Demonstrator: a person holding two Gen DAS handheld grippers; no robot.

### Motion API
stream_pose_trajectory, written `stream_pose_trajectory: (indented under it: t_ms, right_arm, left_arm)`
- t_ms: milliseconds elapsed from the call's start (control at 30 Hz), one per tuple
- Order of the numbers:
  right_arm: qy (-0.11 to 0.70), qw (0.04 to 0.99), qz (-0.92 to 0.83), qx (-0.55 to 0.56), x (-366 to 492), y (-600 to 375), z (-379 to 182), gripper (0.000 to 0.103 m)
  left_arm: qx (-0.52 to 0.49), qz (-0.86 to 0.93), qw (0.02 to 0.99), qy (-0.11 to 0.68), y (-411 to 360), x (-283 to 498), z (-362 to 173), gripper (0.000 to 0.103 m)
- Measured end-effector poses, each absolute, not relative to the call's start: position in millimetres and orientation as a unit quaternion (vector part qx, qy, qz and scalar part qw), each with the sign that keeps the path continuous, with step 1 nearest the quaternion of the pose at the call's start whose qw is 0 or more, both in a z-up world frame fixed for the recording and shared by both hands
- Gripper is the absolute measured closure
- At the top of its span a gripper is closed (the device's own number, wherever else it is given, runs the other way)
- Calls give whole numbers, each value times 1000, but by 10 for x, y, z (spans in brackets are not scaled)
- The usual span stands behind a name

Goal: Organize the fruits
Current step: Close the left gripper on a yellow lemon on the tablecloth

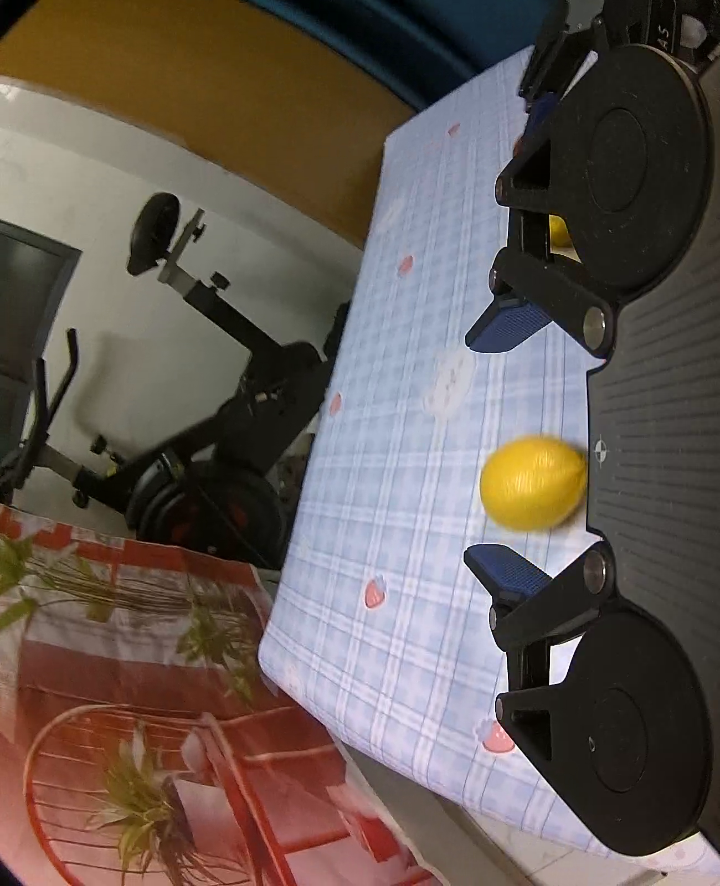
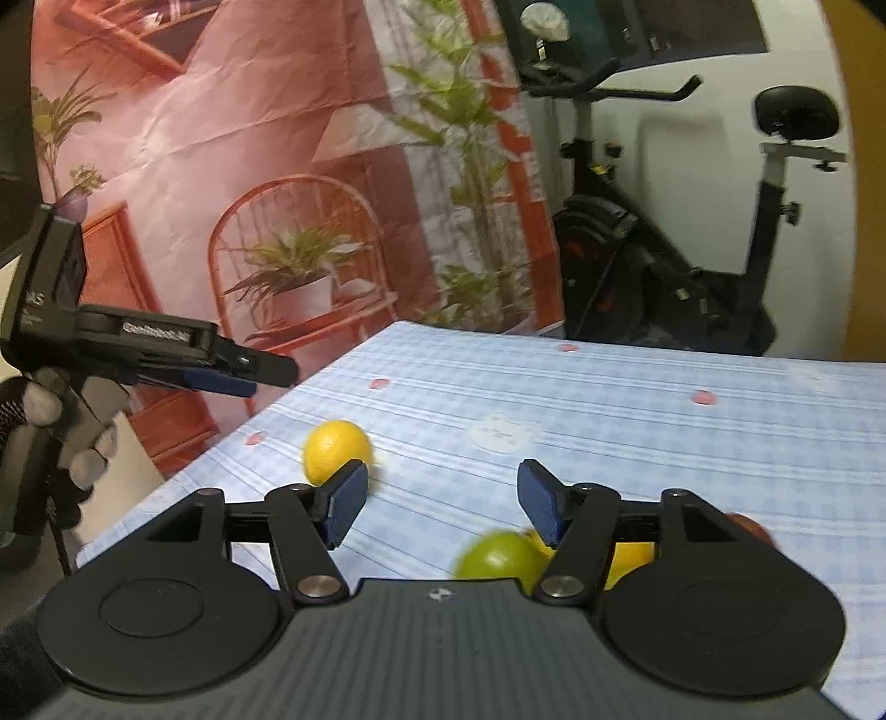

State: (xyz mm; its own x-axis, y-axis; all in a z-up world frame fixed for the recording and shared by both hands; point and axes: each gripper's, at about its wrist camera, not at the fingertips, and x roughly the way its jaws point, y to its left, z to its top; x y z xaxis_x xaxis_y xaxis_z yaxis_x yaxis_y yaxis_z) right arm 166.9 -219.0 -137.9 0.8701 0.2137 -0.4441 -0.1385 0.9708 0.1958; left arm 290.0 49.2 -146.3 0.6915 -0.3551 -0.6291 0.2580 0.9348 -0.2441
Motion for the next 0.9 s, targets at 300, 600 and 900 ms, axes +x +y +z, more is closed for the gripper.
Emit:
stream_pose_trajectory:
  t_ms: [300, 600, 900]
  right_arm:
    - [292, 945, 147, 15, 2343, -1610, -1468, 28]
    - [337, 923, 176, -67, 2958, -1123, -1809, 27]
    - [349, 920, 168, -62, 3180, -1063, -1975, 29]
  left_arm:
    - [-105, -163, 904, 382, 740, 3173, -1769, 24]
    - [-191, -156, 880, 405, 874, 3220, -1998, 25]
    - [-193, -152, 880, 406, 776, 3242, -2099, 26]
